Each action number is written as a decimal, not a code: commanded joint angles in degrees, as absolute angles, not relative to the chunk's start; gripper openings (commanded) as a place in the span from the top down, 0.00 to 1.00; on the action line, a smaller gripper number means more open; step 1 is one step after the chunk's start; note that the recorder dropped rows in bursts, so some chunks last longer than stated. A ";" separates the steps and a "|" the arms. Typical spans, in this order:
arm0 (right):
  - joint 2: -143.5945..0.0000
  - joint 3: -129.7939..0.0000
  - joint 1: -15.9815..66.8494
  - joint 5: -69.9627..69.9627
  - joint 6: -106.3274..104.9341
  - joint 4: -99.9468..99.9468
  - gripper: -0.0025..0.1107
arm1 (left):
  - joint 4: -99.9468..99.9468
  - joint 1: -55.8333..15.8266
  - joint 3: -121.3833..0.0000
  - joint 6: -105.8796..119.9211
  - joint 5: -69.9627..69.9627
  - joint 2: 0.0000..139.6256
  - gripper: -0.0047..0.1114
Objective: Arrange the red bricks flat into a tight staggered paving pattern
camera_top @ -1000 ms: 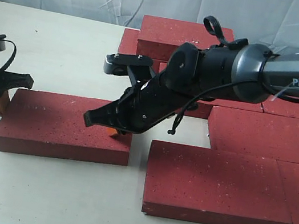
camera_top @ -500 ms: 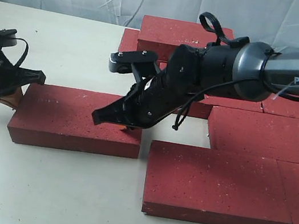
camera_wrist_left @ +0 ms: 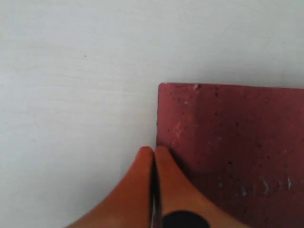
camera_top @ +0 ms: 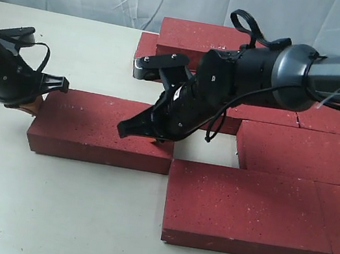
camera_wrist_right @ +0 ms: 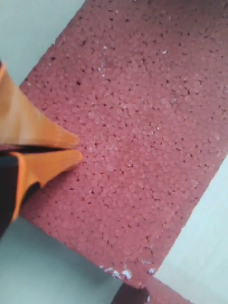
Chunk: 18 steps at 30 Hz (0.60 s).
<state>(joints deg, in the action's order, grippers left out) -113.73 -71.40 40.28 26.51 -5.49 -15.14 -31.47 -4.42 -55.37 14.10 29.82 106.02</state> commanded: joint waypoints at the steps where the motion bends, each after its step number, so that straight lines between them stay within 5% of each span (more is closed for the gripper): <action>1: -114.36 -71.19 40.37 28.35 -5.27 -14.79 0.99 | -35.54 -5.81 -55.17 14.25 32.21 106.02 0.96; 18: -113.62 -71.19 39.33 31.95 -3.99 -13.47 0.99 | -42.85 -5.84 -55.17 19.54 35.37 106.36 0.96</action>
<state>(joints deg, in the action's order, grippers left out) -113.40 -71.54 39.56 29.10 -4.05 -14.12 -37.18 -4.64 -55.37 18.80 29.53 106.02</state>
